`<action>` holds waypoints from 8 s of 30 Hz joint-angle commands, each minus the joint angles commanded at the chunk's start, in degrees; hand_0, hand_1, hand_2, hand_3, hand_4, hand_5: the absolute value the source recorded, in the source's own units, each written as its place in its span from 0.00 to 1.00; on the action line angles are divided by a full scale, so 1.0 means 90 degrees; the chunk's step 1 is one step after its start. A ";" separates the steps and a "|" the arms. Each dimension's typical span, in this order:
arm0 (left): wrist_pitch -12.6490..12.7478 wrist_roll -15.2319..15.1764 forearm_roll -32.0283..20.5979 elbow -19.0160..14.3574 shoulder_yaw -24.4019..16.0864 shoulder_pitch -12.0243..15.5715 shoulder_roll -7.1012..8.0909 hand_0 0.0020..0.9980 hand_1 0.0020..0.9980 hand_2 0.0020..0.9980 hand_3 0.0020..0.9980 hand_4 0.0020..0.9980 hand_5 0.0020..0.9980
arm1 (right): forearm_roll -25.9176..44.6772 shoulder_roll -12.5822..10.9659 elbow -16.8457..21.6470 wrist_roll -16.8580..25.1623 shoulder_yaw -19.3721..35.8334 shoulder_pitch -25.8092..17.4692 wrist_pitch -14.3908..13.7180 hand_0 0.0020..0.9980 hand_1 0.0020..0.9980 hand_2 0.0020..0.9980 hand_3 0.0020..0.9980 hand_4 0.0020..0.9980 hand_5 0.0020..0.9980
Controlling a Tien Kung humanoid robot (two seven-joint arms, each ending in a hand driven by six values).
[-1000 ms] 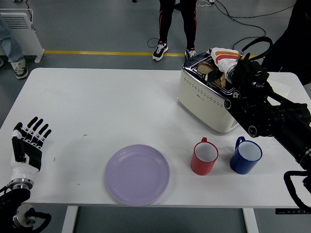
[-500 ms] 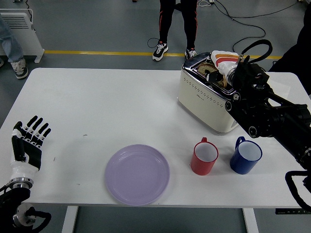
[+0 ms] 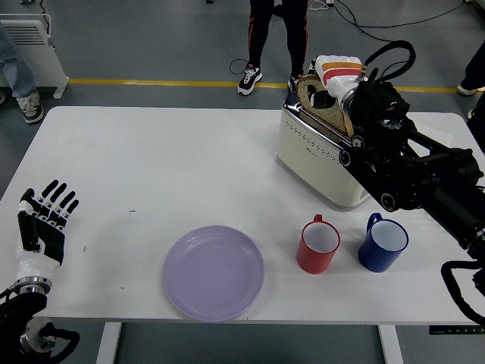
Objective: Push plate across desktop,pick up the break from the machine,place the break in the plate
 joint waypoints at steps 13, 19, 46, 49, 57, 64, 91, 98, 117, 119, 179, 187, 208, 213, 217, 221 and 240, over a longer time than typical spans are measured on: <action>0.0007 0.0006 0.0006 0.0004 0.0011 0.0033 0.0000 0.78 0.77 0.80 0.73 0.56 1.00 | 0.0673 -0.0756 0.2737 -0.0369 -0.0140 0.0083 -0.0042 0.25 0.34 0.37 0.43 0.36 0.11; 0.0016 0.0012 0.0021 0.0005 0.0023 0.0042 0.0000 0.78 0.77 0.80 0.73 0.56 1.00 | 0.2187 -0.1146 0.3689 -0.0626 -0.0858 -0.0089 0.0534 0.25 0.33 0.37 0.43 0.36 0.12; 0.0027 0.0013 0.0105 -0.0084 -0.0422 0.0074 0.0000 0.78 0.77 0.80 0.73 0.56 1.00 | 0.5975 -0.0515 0.3788 -0.0209 -0.3240 -0.1153 0.0409 0.27 0.33 0.37 0.43 0.31 0.13; 0.0032 0.0012 0.0115 -0.0096 -0.0494 0.0073 0.0000 0.78 0.77 0.80 0.73 0.56 1.00 | 0.5855 -0.0406 0.3517 0.0100 -0.3346 -0.1183 0.0116 0.27 0.33 0.37 0.43 0.31 0.13; 0.0048 0.0014 0.0130 -0.0097 -0.0577 0.0101 0.0000 0.78 0.77 0.80 0.73 0.56 1.00 | 0.5802 -0.0231 0.2726 0.1065 -0.3563 -0.1347 -0.0622 0.44 0.50 0.51 0.50 0.26 0.17; 0.0078 0.0020 0.0156 -0.0093 -0.0569 0.0111 0.0000 0.78 0.77 0.80 0.73 0.56 1.00 | 0.5719 -0.0166 0.2387 0.1135 -0.3604 -0.1496 -0.0212 0.51 0.56 0.55 0.53 0.27 0.19; 0.0180 -0.0145 0.0103 -0.0073 -0.0412 0.0167 0.0000 0.77 0.76 0.79 0.72 0.56 1.00 | 0.4474 -0.0015 0.1942 0.1886 -0.3407 -0.1546 -0.0578 0.91 0.90 0.99 0.98 0.67 0.29; 0.0179 -0.0137 0.0101 -0.0068 -0.0411 0.0144 0.0000 0.76 0.75 0.79 0.72 0.55 1.00 | 0.4275 -0.0160 0.2364 0.2072 -0.3029 -0.1567 -0.0958 0.91 0.89 0.97 0.95 0.68 0.32; 0.0143 -0.0131 -0.0110 -0.0132 -0.0595 0.0073 0.0000 0.76 0.75 0.79 0.72 0.55 1.00 | 0.7113 -0.1709 0.6046 0.3324 0.0449 -0.2915 -0.0353 0.80 0.80 0.83 0.79 0.58 0.34; 0.0087 -0.0126 -0.0354 -0.0133 -0.0594 0.0075 0.0000 0.76 0.75 0.79 0.72 0.55 1.00 | 0.7555 -0.1824 0.5987 0.3201 0.0977 -0.3070 -0.0215 0.80 0.80 0.83 0.79 0.58 0.34; 0.0076 -0.0097 -0.0671 -0.0081 -0.0819 0.0253 0.0000 0.76 0.76 0.80 0.72 0.56 1.00 | 1.0904 -0.1446 0.3366 0.2907 0.5239 -0.6525 0.0440 0.80 0.78 0.82 0.81 0.54 0.48; 0.0078 -0.0092 -0.0659 -0.0080 -0.0923 0.0170 0.0000 0.76 0.76 0.80 0.72 0.57 1.00 | 1.1024 -0.1427 0.3256 0.2916 0.5274 -0.6470 0.0417 0.79 0.77 0.80 0.80 0.54 0.49; 0.0088 -0.0020 -0.0550 -0.0129 -0.0849 0.0256 0.0000 0.76 0.76 0.80 0.72 0.56 1.00 | 1.0900 -0.1373 0.3107 0.2746 0.5325 -0.6602 0.0590 0.78 0.74 0.77 0.75 0.53 0.52; 0.0095 -0.0025 -0.0542 -0.0155 -0.0878 0.0317 0.0000 0.76 0.76 0.80 0.72 0.56 1.00 | 1.0847 -0.1365 0.3127 0.2715 0.5315 -0.6616 0.0610 0.78 0.74 0.76 0.74 0.53 0.53; 0.0124 -0.0022 -0.0534 -0.0154 -0.0877 0.0337 0.0000 0.76 0.76 0.80 0.72 0.56 1.00 | 1.0822 -0.1374 0.3134 0.2708 0.5326 -0.6615 0.0618 0.78 0.74 0.76 0.74 0.53 0.53; 0.0152 -0.0027 -0.0528 -0.0148 -0.0877 0.0335 0.0000 0.76 0.76 0.79 0.72 0.56 1.00 | 1.0821 -0.1372 0.3145 0.2707 0.5338 -0.6605 0.0625 0.78 0.74 0.76 0.74 0.53 0.53; 0.0197 0.0114 -0.0447 -0.0180 -0.1018 0.0265 0.0000 0.76 0.76 0.79 0.71 0.56 1.00 | 1.0762 -0.1336 0.3127 0.2662 0.5351 -0.6538 0.0609 0.77 0.73 0.75 0.73 0.52 0.53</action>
